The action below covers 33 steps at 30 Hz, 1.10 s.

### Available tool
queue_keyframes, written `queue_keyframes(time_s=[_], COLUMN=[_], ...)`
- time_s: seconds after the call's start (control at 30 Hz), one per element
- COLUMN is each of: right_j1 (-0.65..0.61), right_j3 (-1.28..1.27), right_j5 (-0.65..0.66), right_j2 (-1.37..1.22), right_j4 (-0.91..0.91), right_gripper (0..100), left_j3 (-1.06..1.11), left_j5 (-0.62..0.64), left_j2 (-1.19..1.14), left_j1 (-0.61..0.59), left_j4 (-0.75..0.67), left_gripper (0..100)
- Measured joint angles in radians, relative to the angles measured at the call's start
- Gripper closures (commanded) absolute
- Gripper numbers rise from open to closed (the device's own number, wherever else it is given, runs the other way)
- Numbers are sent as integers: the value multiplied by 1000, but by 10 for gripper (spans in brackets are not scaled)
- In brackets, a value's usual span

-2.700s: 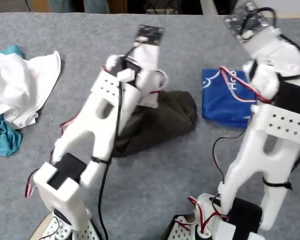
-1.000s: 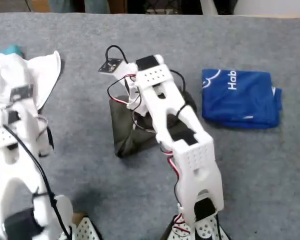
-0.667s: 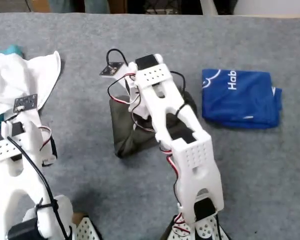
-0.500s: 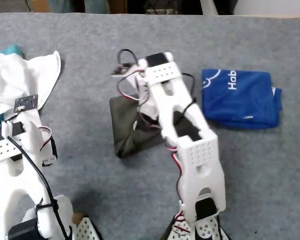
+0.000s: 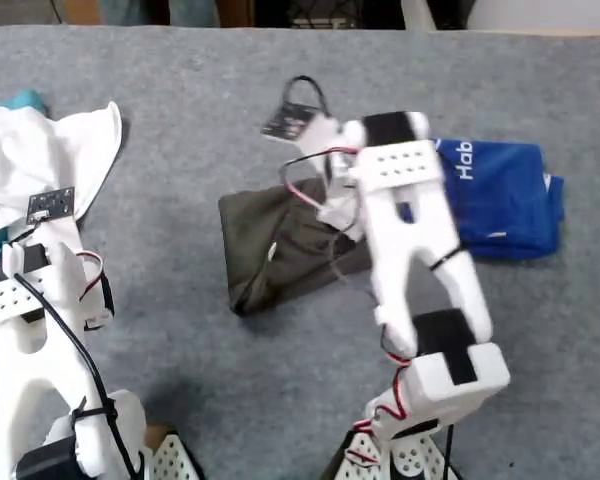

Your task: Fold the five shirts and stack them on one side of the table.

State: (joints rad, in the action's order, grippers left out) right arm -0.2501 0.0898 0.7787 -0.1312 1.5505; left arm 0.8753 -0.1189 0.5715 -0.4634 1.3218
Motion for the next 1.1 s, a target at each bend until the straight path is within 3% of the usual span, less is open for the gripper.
queue_keyframes(time_s=[0.23, 0.6, 0.77, 1.1], right_j1=[-143, -144, -94, 68], right_j3=[249, 859, 833, 382], right_j5=[-155, -181, -199, -201], right_j2=[-313, -816, -822, -554], right_j4=[-114, 187, 206, 206], right_gripper=[983, 985, 985, 985], left_j3=[0, 0, 0, 0], left_j5=[2, 0, 0, 0], left_j2=[0, 0, 0, 0], left_j1=[-14, -15, -15, -15], left_j4=[0, 0, 0, 0], left_gripper=[971, 971, 971, 971])
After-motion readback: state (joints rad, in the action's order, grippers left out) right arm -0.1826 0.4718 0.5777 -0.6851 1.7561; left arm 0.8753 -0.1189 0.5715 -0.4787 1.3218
